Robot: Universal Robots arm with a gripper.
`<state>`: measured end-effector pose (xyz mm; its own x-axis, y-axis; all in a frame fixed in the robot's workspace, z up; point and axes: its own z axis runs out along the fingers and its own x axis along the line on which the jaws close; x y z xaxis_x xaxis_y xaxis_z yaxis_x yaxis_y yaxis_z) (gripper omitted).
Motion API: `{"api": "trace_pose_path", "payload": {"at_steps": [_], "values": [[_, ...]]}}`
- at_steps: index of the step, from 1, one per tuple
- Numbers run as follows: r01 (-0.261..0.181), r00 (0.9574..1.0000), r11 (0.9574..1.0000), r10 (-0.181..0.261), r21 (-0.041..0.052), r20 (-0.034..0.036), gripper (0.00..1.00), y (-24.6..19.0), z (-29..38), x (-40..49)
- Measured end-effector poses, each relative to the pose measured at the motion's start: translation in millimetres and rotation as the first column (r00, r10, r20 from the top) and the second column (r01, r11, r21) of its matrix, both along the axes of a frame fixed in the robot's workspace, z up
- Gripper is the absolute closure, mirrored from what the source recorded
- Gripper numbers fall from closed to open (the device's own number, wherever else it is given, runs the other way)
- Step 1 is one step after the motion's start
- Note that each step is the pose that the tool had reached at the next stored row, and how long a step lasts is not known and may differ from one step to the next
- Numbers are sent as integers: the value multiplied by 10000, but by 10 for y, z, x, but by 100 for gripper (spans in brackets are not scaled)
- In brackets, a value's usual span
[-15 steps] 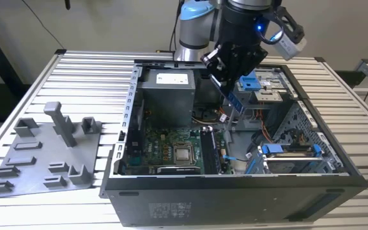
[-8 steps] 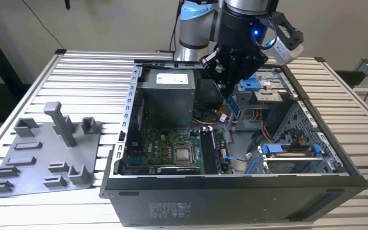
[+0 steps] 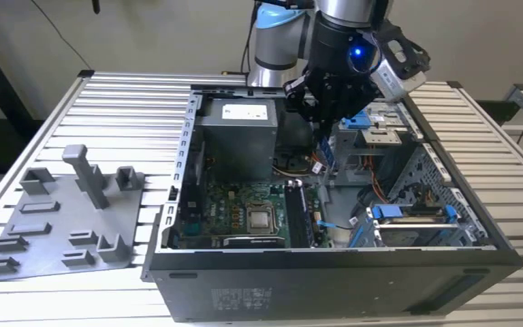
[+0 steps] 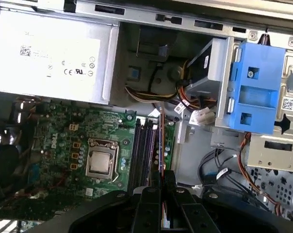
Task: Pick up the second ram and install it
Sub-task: 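Insert the second ram into the second slot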
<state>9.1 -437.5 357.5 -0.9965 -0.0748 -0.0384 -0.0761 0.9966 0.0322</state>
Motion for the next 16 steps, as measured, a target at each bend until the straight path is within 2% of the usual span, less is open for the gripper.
{"api": "trace_pose_path", "payload": {"at_steps": [2, 5, 9, 13, 16], "values": [[360, 9994, 9994, -360, -1, 0, 86, 0, -11, 0], [903, 9959, 9959, -903, 1, 0, 86, 0, -27, 0], [1628, 9867, 9867, -1628, 0, 0, 86, 0, -46, 0], [2317, 9728, 9728, -2317, 1, 0, 86, 0, -66, 0], [2367, 9716, 9716, -2367, -4, 0, 86, 0, -68, 0]]}}
